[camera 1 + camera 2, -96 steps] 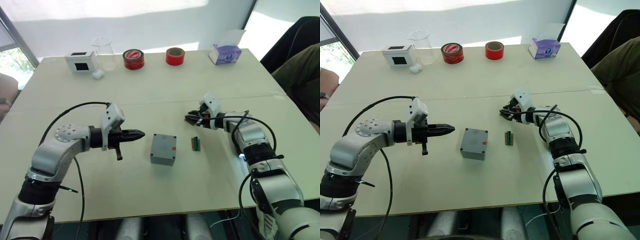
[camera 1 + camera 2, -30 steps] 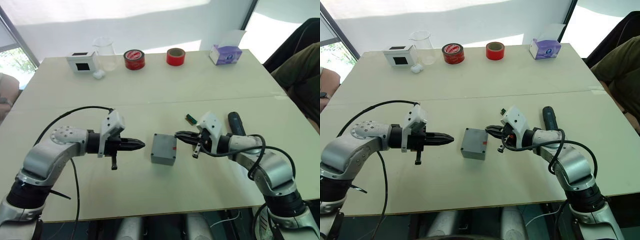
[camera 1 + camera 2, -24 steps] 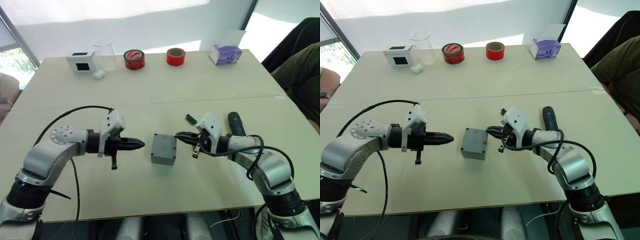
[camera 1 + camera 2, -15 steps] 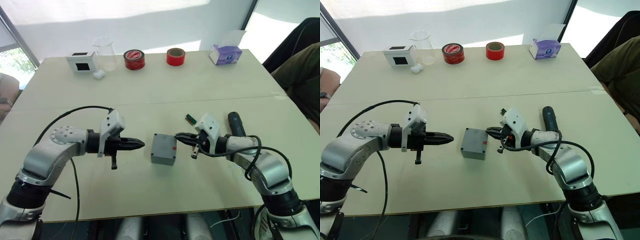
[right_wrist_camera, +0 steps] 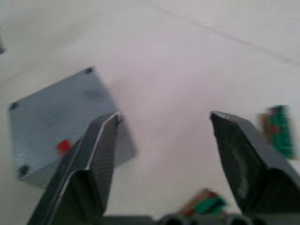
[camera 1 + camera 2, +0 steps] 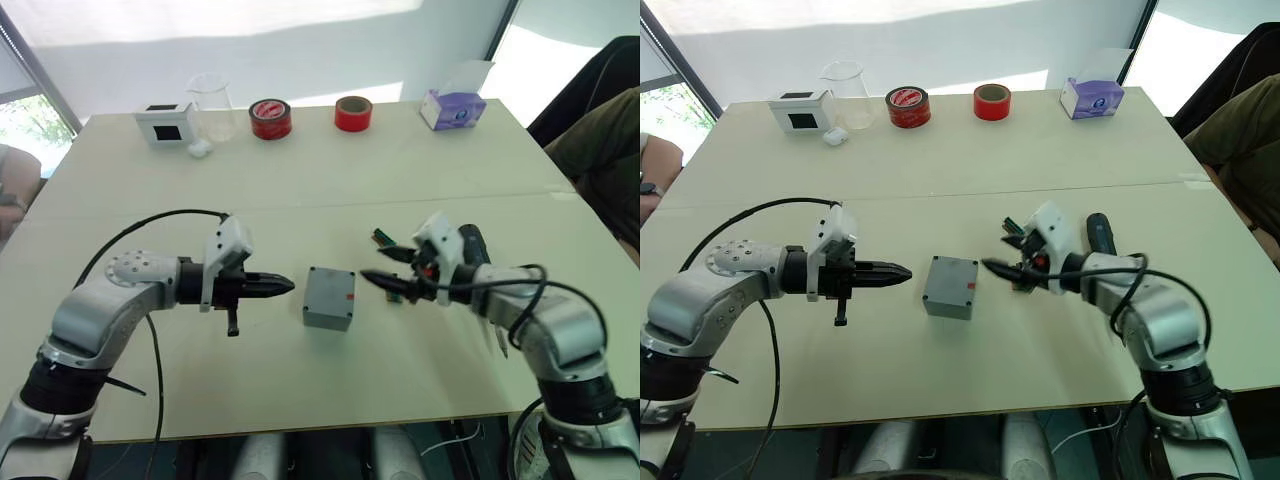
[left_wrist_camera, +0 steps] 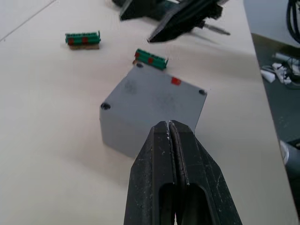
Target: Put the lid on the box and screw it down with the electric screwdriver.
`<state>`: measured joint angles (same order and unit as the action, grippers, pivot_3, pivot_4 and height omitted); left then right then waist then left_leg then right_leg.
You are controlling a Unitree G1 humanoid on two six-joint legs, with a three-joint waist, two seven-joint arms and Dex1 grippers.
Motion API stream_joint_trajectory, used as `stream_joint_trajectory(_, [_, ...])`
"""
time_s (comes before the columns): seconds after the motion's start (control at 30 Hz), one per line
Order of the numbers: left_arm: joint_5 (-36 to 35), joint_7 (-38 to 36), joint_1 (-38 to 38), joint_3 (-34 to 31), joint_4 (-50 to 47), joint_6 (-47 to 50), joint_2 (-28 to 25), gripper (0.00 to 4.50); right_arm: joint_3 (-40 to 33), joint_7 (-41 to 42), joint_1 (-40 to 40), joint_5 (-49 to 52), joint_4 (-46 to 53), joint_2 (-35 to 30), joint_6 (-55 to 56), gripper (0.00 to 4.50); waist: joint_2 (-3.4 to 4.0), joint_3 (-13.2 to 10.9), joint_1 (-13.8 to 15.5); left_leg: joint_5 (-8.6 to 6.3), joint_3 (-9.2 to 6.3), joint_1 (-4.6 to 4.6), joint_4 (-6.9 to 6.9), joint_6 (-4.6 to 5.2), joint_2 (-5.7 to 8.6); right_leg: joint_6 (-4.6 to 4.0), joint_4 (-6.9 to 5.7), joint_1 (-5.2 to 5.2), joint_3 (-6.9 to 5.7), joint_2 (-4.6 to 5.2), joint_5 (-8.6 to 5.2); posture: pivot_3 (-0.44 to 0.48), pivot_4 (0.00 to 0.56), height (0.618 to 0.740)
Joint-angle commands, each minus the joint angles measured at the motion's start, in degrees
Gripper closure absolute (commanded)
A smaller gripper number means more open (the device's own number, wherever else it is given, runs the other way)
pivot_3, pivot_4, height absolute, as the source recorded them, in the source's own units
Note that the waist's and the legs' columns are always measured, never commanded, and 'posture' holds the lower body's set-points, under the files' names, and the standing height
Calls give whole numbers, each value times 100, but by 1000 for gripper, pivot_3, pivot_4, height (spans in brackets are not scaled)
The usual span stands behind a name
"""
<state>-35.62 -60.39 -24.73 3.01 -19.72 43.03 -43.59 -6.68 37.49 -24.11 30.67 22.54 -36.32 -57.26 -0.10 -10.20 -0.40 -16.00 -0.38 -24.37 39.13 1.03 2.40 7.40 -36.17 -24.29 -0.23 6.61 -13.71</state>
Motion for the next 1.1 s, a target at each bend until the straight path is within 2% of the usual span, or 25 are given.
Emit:
stream_joint_trajectory(0.03, [-88, -83, -211, -87, -102, -129, 30, 4500, -423, -323, -593, 106, -155, -690, -1489, 1407, -2, 1, -16, 0, 0, 0, 0, 0, 0, 0, 0, 0, 0, 0, 0, 0, 150, 740])
stream_joint_trajectory(0.07, [-54, -149, -277, -19, -108, -212, 50, 4500, -468, -454, -914, 4, -423, -1098, -2238, 798, 8, -5, -22, 0, 1, 1, 0, 0, 0, 0, 1, 1, 0, -1, 0, 0, 150, 740])
stream_joint_trajectory(0.1, [-66, -233, -340, 28, -133, -266, 75, 4500, -577, -507, -1266, -26, -689, -1431, -2852, 596, 11, -6, -13, 0, 8, -1, -1, 1, 3, 0, -1, -4, 3, 5, 0, 0, 150, 740])
stream_joint_trajectory(0.17, [-99, -333, -405, 72, -181, -295, 93, 4500, -546, -486, -1604, 88, -994, -1869, -3379, 90, 11, -7, 23, -1, 8, -4, 3, 4, 8, 0, -2, -4, 2, 12, 0, 0, 150, 740])
stream_joint_trajectory(0.27, [-54, -447, -468, 186, -254, -330, 84, 4500, -81, -300, -1665, 401, -1529, -2512, -3524, 90, 2, -1, 15, -4, 6, -2, -6, 8, -2, -3, 10, -2, 0, 2, -1, 0, 150, 740])
stream_joint_trajectory(0.47, [-2, -321, -534, 301, -319, -378, 282, 4500, 842, -133, -2032, 1122, -2721, -2947, -3524, 90, 4, -2, -37, -5, 20, 0, -2, 11, -4, -1, 9, 0, 5, 4, 0, 0, 150, 740])
stream_joint_trajectory(0.73, [16, -105, -338, 290, -480, -397, 384, 4500, 1730, -212, -2617, 929, -3495, -2747, -3524, 90, 7, -4, -20, -6, 19, -2, 0, 11, -4, 0, 8, -3, 4, 4, -1, 0, 150, 740])
stream_joint_trajectory(0.83, [-6, 6, -177, 224, -575, -394, 347, 4500, 2309, -90, -2807, 870, -3675, -2697, -3524, 90, 7, -4, -25, -6, 19, -3, 0, 11, -1, 0, 9, -4, 4, 7, 0, 0, 150, 740])
stream_joint_trajectory(1.03, [-20, 186, -123, 219, -597, -387, 376, 4500, 2932, 249, -2982, 564, -3899, -2520, -3513, 90, 7, -4, -20, -6, 15, -4, 0, 11, -2, 0, 9, -3, 3, 5, -1, 0, 150, 740])
stream_joint_trajectory(1.1, [-43, 239, -85, 213, -633, -374, 379, 4500, 3091, 383, -3010, 449, -3943, -2493, -3444, 532, 7, -4, -22, -6, 15, -3, 0, 11, -1, 0, 8, -4, 3, 4, -1, 0, 150, 740])
